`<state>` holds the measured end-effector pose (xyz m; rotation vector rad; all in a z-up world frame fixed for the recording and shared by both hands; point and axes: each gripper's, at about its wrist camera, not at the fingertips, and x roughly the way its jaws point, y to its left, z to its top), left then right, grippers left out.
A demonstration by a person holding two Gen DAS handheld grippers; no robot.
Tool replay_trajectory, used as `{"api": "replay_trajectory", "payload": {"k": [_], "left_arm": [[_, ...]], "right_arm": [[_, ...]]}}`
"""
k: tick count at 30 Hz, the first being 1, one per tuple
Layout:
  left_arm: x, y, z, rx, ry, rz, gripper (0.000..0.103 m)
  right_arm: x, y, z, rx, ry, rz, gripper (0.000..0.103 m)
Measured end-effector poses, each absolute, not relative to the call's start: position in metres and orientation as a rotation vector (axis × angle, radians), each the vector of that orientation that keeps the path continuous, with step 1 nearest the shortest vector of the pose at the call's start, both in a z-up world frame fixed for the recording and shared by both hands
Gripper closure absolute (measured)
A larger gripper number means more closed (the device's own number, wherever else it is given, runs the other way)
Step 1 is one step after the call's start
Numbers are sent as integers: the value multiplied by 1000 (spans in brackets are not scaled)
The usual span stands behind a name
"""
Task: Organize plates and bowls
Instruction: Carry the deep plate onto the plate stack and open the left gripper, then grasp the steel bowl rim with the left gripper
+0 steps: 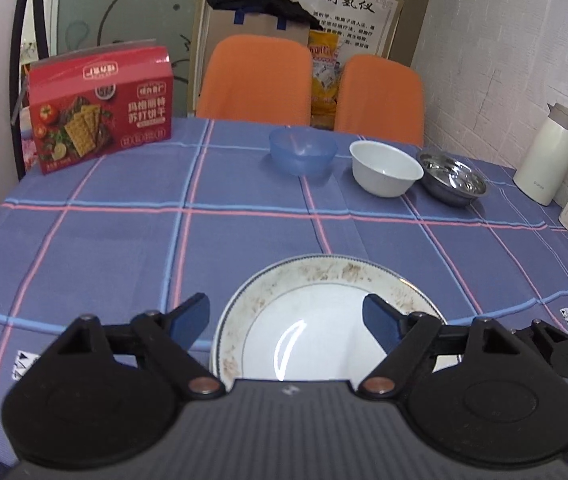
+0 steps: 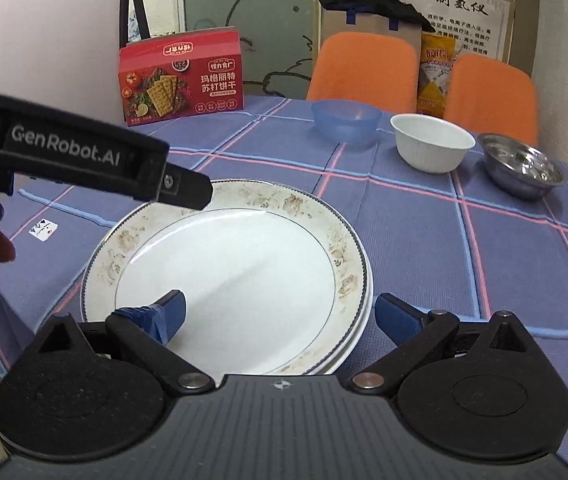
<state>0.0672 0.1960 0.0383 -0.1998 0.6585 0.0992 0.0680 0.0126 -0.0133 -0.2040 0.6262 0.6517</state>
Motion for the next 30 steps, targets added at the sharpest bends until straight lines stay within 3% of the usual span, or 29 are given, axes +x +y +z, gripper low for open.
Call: {"api": "replay_trajectory", "payload": {"k": [1,15,30], "left_arm": [[68,196,42,-197,649,102,9],[129,147,49,-203,708,-94,3],[361,45,88,-125,701,-301,3]], "right_arm": [[68,11,-11,-197,616,651,14],[134,-97,-5,-15,655,445,14],[293,-173,14,14,648,292,14]]}}
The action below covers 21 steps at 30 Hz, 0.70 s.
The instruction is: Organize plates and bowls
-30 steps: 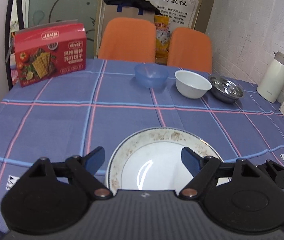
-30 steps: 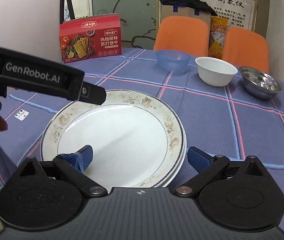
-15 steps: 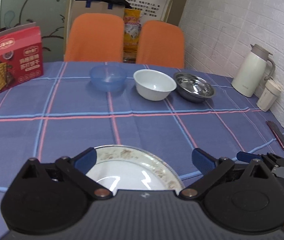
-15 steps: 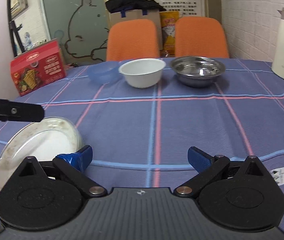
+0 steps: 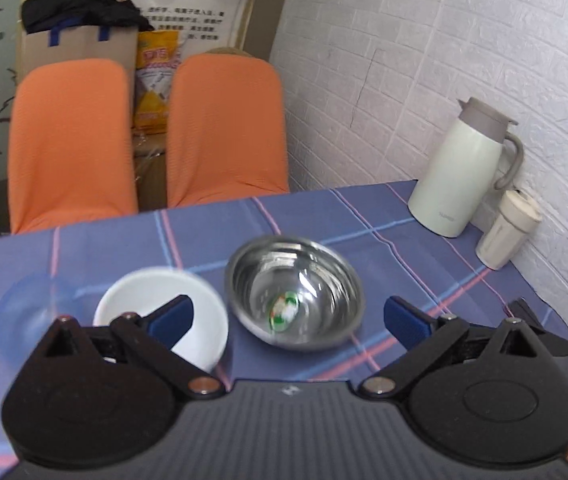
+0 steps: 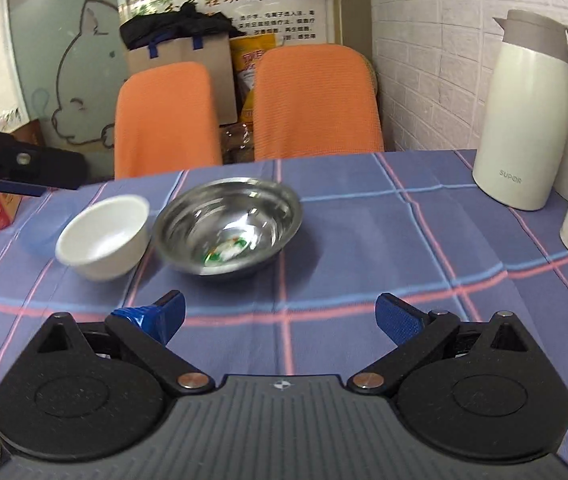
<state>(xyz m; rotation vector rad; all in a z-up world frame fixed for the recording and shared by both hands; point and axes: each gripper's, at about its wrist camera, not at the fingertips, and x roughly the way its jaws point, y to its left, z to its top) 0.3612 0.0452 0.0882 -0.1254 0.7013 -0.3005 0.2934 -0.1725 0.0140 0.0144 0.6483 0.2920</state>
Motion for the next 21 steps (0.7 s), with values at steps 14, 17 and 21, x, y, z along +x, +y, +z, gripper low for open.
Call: {"api": "replay_trajectory", "payload": {"k": [14,17,21], "left_arm": [[497,20,8,-141,991,-347,3],[496,14,7,-94,987,-351,3],[495,12,10,-60,978,-350,8]], "right_arm": [[382,-156,-19,80,772,341,14],[382,-149,-20,32,767,343,14],[385,-146,-19,22,757,335,14]]}}
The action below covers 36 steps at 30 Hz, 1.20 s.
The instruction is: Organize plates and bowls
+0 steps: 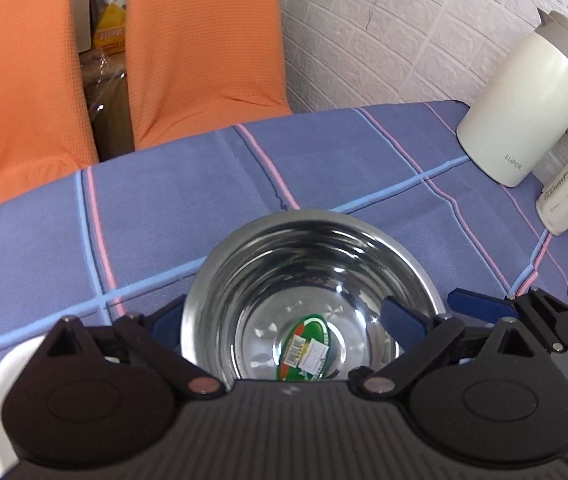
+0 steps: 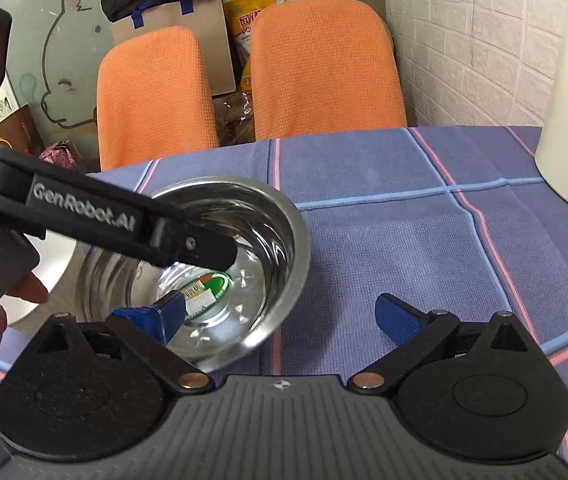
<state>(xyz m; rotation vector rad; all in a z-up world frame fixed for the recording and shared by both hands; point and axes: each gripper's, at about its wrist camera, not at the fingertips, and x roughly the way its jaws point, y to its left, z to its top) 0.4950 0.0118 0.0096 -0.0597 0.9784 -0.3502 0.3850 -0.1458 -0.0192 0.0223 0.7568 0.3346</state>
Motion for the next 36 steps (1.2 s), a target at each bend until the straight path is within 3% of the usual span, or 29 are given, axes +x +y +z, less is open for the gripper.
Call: {"api": "replay_trajectory", "payload": {"k": [5,10,26,36], "left_arm": [[498,7,3,-15,997,-336,15],[501,0,-4,52,1016,-325,36],[471,-11,30,20,1015,-371,38],[391,-11,41,0,1021,-371,38]], "right_arm": [[386,-139,-27,3,763,389,16],[382,-135,-30,-11,750,393,15],[339,-138,7,25,715,408,13],[278,-144,20,52,717,422,13]]}}
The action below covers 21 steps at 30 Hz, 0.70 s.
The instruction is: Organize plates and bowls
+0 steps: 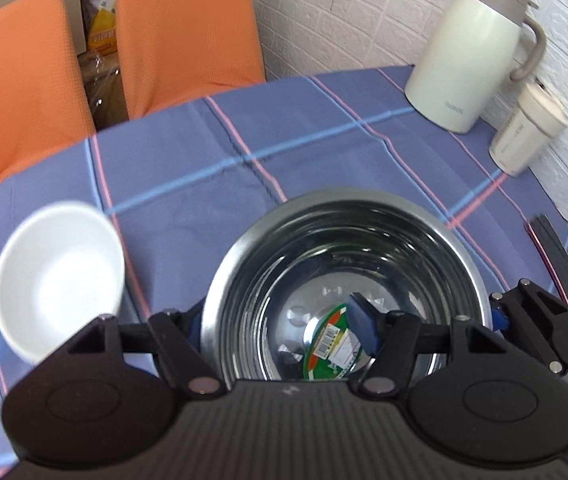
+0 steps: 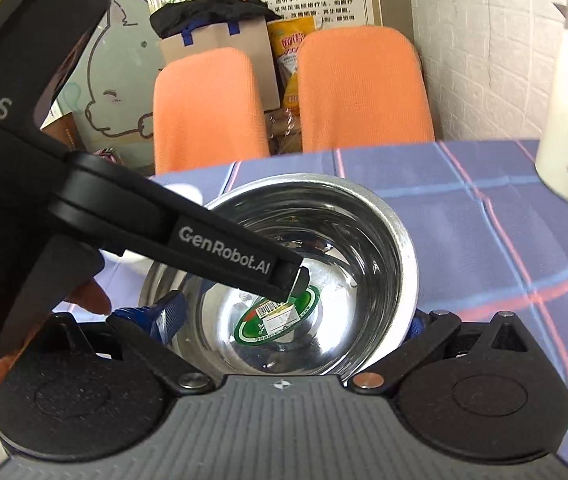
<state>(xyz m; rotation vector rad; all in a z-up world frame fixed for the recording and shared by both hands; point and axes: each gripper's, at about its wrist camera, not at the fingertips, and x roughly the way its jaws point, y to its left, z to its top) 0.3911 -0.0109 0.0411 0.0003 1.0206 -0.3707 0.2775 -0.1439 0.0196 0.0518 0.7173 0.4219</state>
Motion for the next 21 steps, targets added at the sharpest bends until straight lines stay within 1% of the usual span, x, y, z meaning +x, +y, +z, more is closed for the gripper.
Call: {"api": "replay_trajectory", "payload": {"k": [7,11,15,21], "left_arm": [[310,-10,21,15,1061,-365,37],[275,-4,19,5,1054,-364,34],[259,-2,17,1,1044,-364,33],[253,-7,-3,-32,1078,-383,33]], "right_arm": [[208,-147,-1,89,789,430,13],[180,-141,-6,77,795,449,12],[171,-140,-8,65,795,460,12],[162,-146,-23,60,824,446,13]]}}
